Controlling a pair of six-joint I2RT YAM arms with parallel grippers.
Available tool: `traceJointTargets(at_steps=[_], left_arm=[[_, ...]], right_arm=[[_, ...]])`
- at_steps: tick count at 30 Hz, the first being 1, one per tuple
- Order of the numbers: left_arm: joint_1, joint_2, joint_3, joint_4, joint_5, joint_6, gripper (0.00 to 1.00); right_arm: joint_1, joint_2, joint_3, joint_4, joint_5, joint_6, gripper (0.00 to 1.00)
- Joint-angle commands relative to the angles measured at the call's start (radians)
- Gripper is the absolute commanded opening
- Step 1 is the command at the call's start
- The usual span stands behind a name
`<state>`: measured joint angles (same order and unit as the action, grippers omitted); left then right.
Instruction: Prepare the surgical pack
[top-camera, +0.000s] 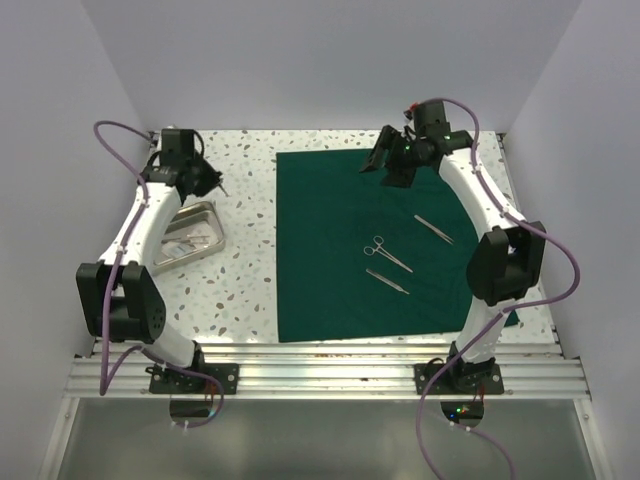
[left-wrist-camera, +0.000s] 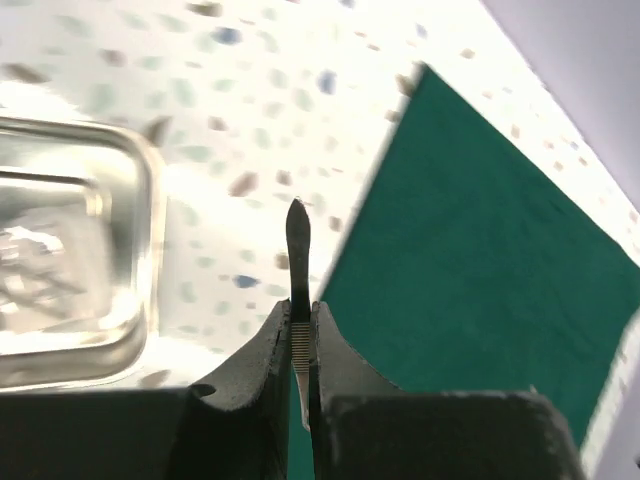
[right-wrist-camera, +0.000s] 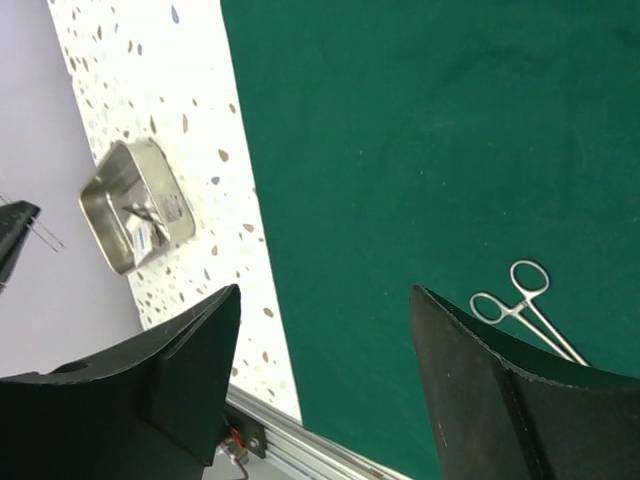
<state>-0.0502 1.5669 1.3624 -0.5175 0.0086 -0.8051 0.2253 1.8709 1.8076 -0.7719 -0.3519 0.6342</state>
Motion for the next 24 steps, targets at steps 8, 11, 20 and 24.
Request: traceJointTargets(at_steps=[8,11,20,24], left_arm=[[0.115,0.097,0.092,-0.226,-0.318,0.318,0.00],[0.116,0.160,0.092,-0.259,-0.340,0.470,0.00],[0.092,0.174,-0.023,-0.236,-0.300,0.800,0.02],[0.089,0.165,-0.035,-0.234,-0.196,0.955,0.02]], right_arm=[[0.017,-0.082,-0.162,0.028,-0.074,-0.048,0.73],[0.019,-0.116,-0.223,0.049,-0.103,-0.042,0.73],[0.019,-0.147,-0.317,0.102,-0.151,-0.033,0.73],[0.019,-0.124,-0.304,0.112,-0.180,-0.022,0.74]])
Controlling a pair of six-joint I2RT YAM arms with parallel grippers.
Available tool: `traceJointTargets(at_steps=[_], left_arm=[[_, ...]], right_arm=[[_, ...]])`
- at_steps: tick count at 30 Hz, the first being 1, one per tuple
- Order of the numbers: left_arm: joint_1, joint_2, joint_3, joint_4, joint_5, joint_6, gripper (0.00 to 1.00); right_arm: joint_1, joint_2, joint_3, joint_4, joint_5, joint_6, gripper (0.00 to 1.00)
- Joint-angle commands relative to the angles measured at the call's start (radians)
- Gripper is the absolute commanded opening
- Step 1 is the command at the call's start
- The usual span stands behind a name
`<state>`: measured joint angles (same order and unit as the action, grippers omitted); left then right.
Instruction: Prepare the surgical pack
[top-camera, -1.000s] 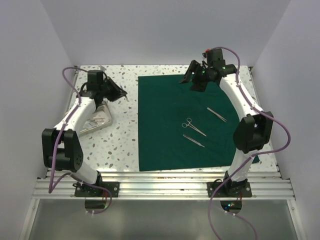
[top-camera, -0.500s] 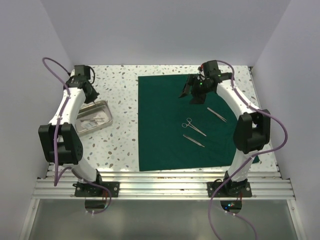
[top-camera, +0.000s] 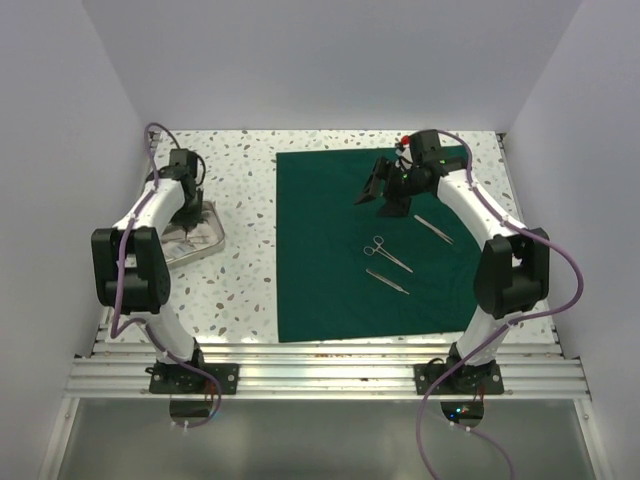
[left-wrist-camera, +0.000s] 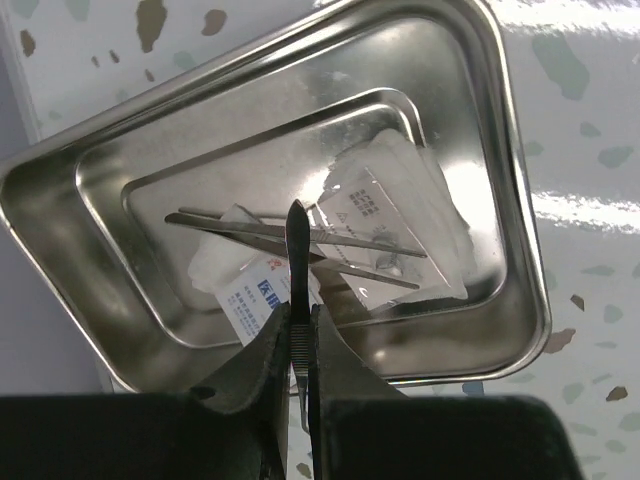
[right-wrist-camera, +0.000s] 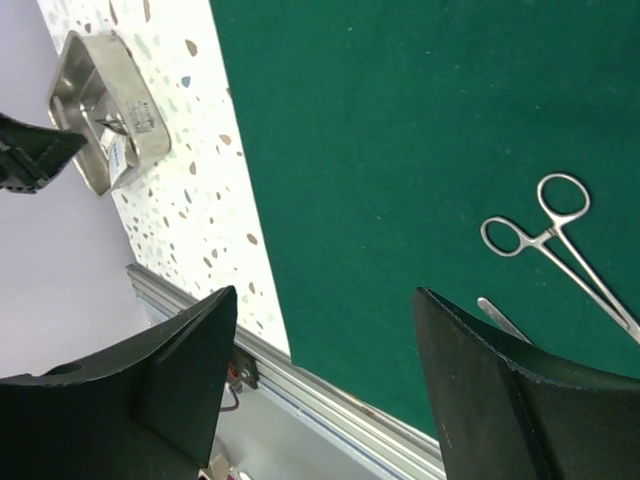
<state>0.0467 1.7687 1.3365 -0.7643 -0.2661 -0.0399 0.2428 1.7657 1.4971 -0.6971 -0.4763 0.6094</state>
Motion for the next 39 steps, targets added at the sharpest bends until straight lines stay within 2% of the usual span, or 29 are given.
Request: traceJointTargets(at_steps=[1,9,15,21,22,25,28,32,33,34,39], left_arm=[[-0.008,-0.034,-0.019,0.010,0.094,0.207,0.01],[-0.005,0.047,0.001,-0.004,0.110,0.371,0.00],[-0.005,0.113,0.058,0.003,0.114,0.399,0.02],[-0.005,0.126,0.084,-0.001,0.024,0.333,0.21],[-0.005,0.114,0.081,0.003,0.010,0.324,0.32],[-0.002,0.092,0.079,0.002,-0.039,0.276,0.50],[-0.002,0.072,0.081,-0.006,-0.064,0.229,0.57],[-0.002,0.019,0.110,-0.012,-0.064,0.129,0.62],[-0.004,0.003,0.121,-0.006,-0.059,0.105,0.71],[-0.004,-0.026,0.128,-0.001,-0.044,0.083,0.99],[-0.013,-0.103,0.121,0.035,0.083,-0.058,1.00]], right_arm=[[0.001,-0.014,0.008,0.034,-0.059,0.001,0.75],[0.000,-0.034,-0.034,0.042,-0.061,-0.002,0.76],[0.000,-0.043,-0.034,0.021,-0.042,-0.019,0.76],[0.000,-0.037,-0.032,0.015,-0.013,-0.033,0.77],[0.000,-0.028,-0.028,0.011,-0.009,-0.034,0.77],[-0.002,-0.002,0.008,-0.010,0.011,-0.045,0.77],[-0.002,0.012,0.046,-0.036,0.042,-0.059,0.77],[-0.017,0.029,0.086,-0.100,0.111,-0.086,0.77],[-0.020,0.029,0.097,-0.108,0.132,-0.094,0.77],[-0.026,0.029,0.097,-0.117,0.160,-0.102,0.78],[-0.080,0.032,0.086,-0.156,0.306,-0.140,0.78]])
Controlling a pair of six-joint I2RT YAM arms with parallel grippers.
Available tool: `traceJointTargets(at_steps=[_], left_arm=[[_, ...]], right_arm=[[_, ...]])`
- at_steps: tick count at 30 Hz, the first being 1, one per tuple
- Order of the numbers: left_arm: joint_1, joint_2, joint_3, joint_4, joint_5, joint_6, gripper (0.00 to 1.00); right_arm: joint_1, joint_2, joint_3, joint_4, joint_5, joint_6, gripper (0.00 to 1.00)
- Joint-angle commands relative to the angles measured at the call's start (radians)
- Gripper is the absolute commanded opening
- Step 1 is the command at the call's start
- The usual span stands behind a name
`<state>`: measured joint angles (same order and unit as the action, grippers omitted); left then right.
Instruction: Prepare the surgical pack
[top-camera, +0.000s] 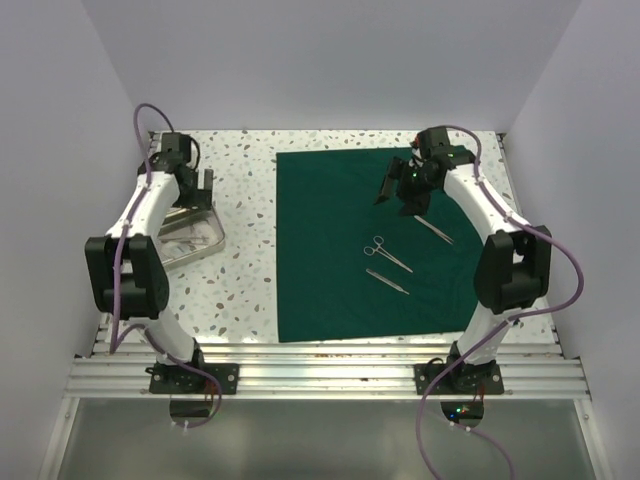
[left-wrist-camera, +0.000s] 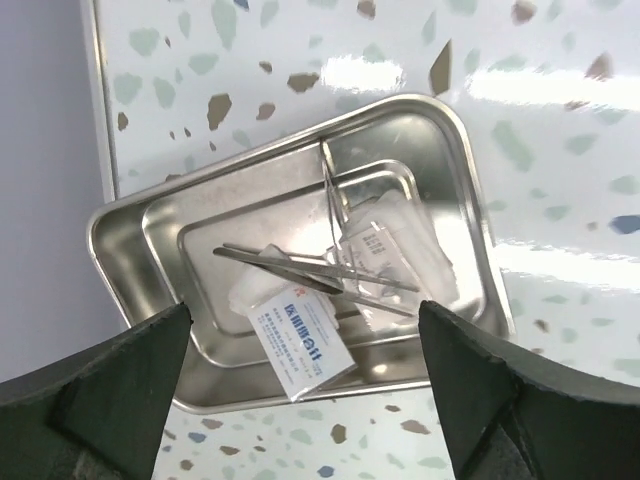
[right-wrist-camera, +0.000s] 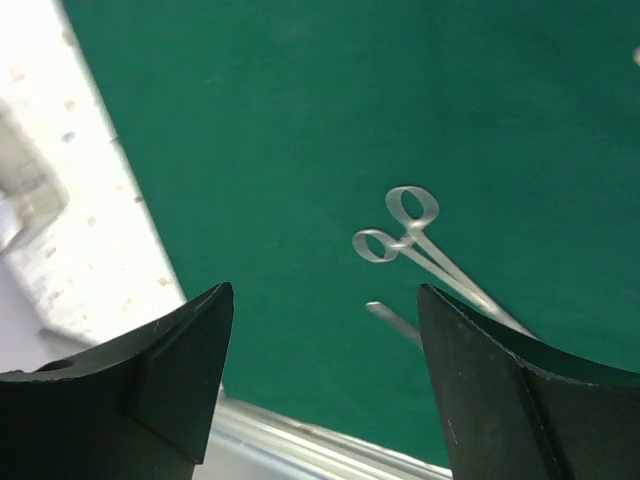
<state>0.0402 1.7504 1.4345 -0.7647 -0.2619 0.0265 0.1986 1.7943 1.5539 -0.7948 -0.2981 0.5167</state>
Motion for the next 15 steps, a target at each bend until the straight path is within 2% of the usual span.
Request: traceJointTargets(at_steps=[1,6,8,12,15], left_arm=[[-0.008,-0.110,0.011,0.047,0.101,-0.143,1.00],[-0.007,-0.219,-0.123,0.149,0.245,-0.226,1.00],[-0.006,-0.262,-0.161,0.175,0.314,-0.253,1.00],[-0.005,-0.319,-0.226,0.245,0.569,-0.281,1.00],[-0.005,-0.336,-0.235,0.258,0.670,-0.309,1.00]], right_arm=[[-0.044,0.008,0.026,-0.060,0.152,-0.056,0.78],[-0.106,0.043,0.020,-0.073,0.315,-0.173,0.74],[-0.116,0.063,0.000,-0.034,0.336,-0.229,0.72],[-0.120,0.120,0.011,0.005,0.361,-0.331,0.66],[-0.123,0.166,0.031,0.060,0.359,-0.386,0.64]])
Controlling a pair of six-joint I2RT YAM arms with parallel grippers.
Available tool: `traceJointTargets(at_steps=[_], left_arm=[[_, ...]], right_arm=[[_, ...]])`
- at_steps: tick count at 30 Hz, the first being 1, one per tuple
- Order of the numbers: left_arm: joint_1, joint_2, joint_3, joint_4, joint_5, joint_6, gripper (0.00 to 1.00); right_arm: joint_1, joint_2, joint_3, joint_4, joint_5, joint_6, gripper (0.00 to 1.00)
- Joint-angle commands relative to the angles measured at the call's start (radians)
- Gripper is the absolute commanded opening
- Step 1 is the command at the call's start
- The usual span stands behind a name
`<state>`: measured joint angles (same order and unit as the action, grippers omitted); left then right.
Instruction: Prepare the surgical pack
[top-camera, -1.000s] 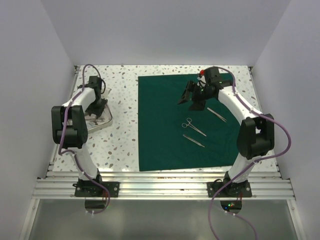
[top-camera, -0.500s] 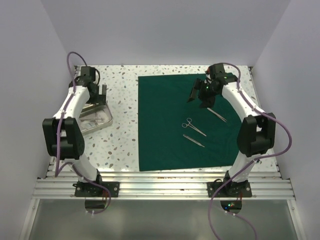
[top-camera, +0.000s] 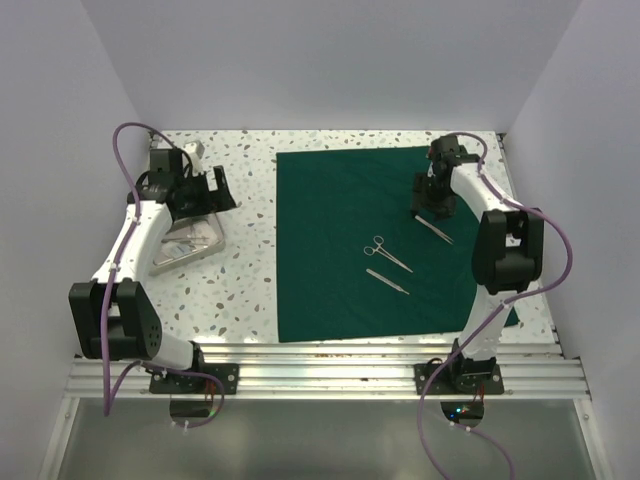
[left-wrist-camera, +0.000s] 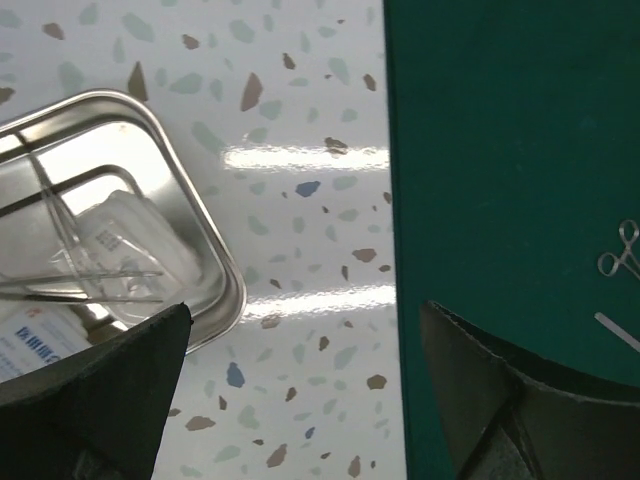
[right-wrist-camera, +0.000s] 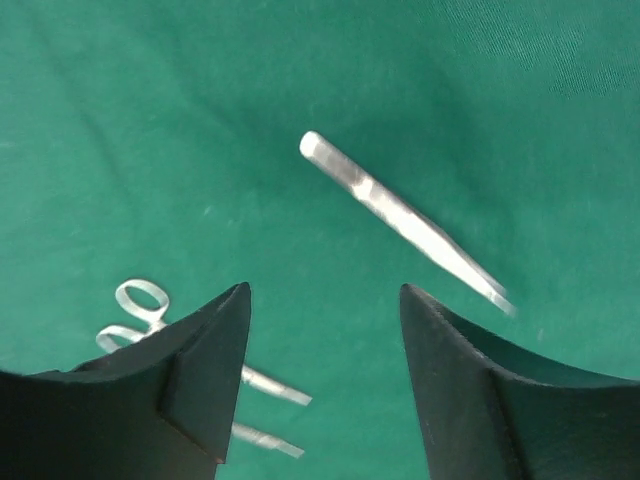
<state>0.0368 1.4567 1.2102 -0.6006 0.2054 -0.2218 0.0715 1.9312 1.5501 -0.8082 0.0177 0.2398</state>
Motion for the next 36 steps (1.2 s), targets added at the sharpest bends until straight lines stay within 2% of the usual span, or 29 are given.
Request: traceJointTargets(at_steps=[1,4,5,7,12,15,21,36], left_arm=[[-0.002,-0.044,-0.012,0.099,0.213,-0.074,1.00],[0.000,-0.052,-0.021,0.120,0.175,-0.160,1.00],[0.000,-0.052,-0.020,0.107,0.145,-0.216,1.00],[-0.002,-0.050,-0.017,0.099,0.101,-0.231,1.00],[-0.029,-0.053,0.028,0.045,0.034,-0.093,1.00],[-0.031,-0.067,0.022,0.038,0.119,-0.064,1.00],[-0.028,-0.064,-0.057,0.094,0.321,-0.137,1.00],[-0.021,-0.032,-0.026,0.065,0.310,-0.166,1.00]], right_arm=[[0.002,0.041,0.042,0.082,0.044,-0.117,0.61],[0.004,0.094,0.090,0.073,0.056,-0.152,0.54],[0.002,0.107,0.102,0.066,0.063,-0.161,0.54],[0.002,0.114,0.105,0.067,0.064,-0.194,0.54],[-0.010,0.143,0.104,0.067,0.084,-0.221,0.56],[-0.018,0.160,0.119,0.063,0.076,-0.227,0.55],[-0.021,0.183,0.120,0.052,0.056,-0.220,0.54],[-0.019,0.180,0.059,0.079,0.030,-0.204,0.47]])
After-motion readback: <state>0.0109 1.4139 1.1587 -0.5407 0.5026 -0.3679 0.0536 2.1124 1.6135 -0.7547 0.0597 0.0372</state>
